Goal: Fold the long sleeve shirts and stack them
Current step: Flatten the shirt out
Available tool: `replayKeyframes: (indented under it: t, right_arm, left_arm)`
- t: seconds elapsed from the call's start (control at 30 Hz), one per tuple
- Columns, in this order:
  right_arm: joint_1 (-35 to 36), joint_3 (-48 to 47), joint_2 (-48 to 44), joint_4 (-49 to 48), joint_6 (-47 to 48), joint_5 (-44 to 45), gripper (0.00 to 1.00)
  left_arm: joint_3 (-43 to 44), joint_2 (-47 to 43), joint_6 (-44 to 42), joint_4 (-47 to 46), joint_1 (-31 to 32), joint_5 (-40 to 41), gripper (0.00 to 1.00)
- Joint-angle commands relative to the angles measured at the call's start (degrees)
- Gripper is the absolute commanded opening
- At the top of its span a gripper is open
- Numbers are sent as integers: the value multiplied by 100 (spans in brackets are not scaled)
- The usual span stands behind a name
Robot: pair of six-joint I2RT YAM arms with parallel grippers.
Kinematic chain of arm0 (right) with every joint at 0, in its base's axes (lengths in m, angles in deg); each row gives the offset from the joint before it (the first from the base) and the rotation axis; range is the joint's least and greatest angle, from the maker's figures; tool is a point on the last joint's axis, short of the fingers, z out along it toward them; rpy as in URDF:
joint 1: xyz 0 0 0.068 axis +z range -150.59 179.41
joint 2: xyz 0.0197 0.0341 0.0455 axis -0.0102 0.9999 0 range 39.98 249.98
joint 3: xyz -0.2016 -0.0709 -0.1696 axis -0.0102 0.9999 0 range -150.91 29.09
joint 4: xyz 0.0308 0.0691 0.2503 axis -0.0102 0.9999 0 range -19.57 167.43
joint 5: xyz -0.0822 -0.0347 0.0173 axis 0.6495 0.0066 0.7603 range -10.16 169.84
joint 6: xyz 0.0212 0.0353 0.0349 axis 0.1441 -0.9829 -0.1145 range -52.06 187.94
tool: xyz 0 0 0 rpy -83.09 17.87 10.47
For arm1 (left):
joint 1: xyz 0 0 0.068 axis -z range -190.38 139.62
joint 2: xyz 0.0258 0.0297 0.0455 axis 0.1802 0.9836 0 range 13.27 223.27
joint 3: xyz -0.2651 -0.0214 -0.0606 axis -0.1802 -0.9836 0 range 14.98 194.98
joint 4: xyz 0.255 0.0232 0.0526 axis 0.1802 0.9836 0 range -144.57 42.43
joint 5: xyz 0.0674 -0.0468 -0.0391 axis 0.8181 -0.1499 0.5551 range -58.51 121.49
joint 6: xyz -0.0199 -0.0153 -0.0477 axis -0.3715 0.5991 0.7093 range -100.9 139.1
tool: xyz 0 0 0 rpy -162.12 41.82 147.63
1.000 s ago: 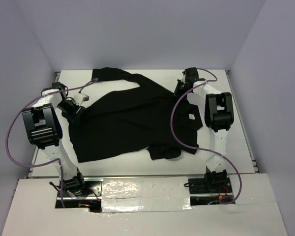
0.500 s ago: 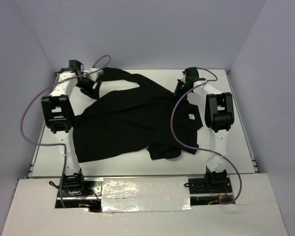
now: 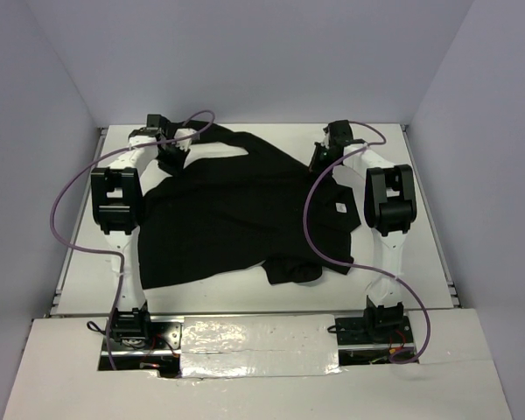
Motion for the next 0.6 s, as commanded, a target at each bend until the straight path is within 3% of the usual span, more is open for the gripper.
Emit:
replayKeyframes:
  t: [0.0, 0.1, 0.2, 0.3, 0.4, 0.47, 0.57]
  right_arm:
    - [29, 99, -446, -133, 40, 41, 0]
    - [99, 152, -489, -229, 22, 94, 0]
    - [222, 266, -568, -440, 31, 103, 0]
    - [222, 494, -700, -730, -117, -37, 0]
    - [222, 705, -832, -959, -189, -117, 0]
    - [222, 776, -824, -1029, -198, -187, 0]
    - [222, 908, -824, -1091, -198, -205, 0]
  left_arm:
    - [166, -578, 76, -1, -2, 71, 0]
    - [632, -867, -204, -9, 51, 631, 0]
    - [257, -1533, -922, -307, 366, 1439, 0]
    - [-1357, -2577, -1740, -765, 963, 1907, 0]
    - [-3237, -3373, -2051, -275, 1614, 1786, 6]
    - [-3628, -3584, -1816, 487, 1940, 1602, 20]
    - [-3919, -3637, -1638, 1384, 2177, 716, 49]
